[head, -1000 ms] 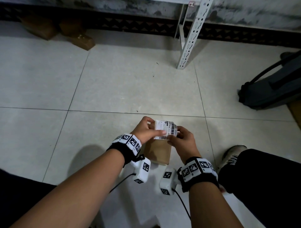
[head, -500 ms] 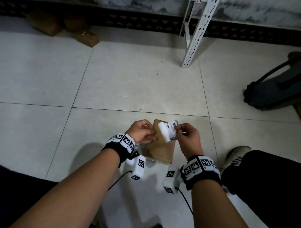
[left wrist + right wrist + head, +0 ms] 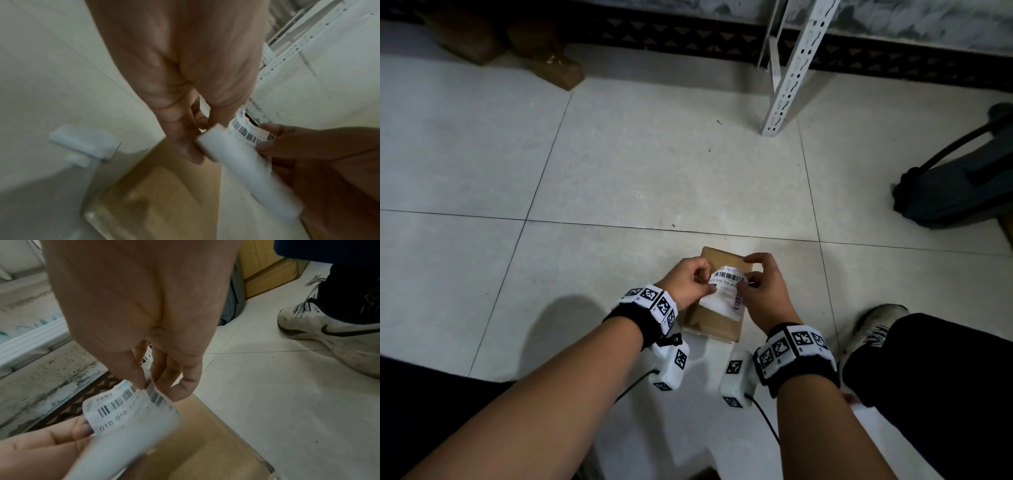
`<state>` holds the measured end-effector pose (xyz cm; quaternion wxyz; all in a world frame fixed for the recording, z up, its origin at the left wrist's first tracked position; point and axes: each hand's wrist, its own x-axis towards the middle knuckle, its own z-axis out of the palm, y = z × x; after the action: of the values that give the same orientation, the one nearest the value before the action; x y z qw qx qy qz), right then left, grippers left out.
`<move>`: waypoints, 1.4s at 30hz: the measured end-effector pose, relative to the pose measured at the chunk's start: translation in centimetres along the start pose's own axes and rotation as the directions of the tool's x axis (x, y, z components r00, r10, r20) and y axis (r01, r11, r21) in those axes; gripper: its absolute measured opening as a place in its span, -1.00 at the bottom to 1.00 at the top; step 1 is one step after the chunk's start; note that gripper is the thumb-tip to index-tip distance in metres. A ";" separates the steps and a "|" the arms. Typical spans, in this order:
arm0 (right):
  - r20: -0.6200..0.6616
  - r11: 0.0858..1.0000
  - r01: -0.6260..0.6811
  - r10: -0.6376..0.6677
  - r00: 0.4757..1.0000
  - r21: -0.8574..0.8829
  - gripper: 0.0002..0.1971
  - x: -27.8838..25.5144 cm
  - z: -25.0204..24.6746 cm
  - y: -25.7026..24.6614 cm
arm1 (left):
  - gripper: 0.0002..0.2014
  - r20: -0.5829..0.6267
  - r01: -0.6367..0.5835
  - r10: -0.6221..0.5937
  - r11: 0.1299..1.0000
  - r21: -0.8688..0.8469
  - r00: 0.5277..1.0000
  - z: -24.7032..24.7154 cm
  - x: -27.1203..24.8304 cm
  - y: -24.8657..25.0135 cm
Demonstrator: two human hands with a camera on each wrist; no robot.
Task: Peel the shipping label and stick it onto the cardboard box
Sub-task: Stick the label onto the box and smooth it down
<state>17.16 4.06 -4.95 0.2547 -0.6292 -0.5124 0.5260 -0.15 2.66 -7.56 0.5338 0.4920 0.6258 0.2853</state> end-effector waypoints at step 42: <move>0.210 0.902 0.010 0.090 0.974 -0.432 0.12 -0.1 0.7 2.7 | -0.02 0.218 -0.067 -0.010 0.936 0.346 0.976 1.1 2.6 -1.9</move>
<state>17.50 2.87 -7.42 0.0392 -0.6165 -0.6282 0.4730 0.47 4.22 -10.50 0.4980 0.6166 0.5976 0.1215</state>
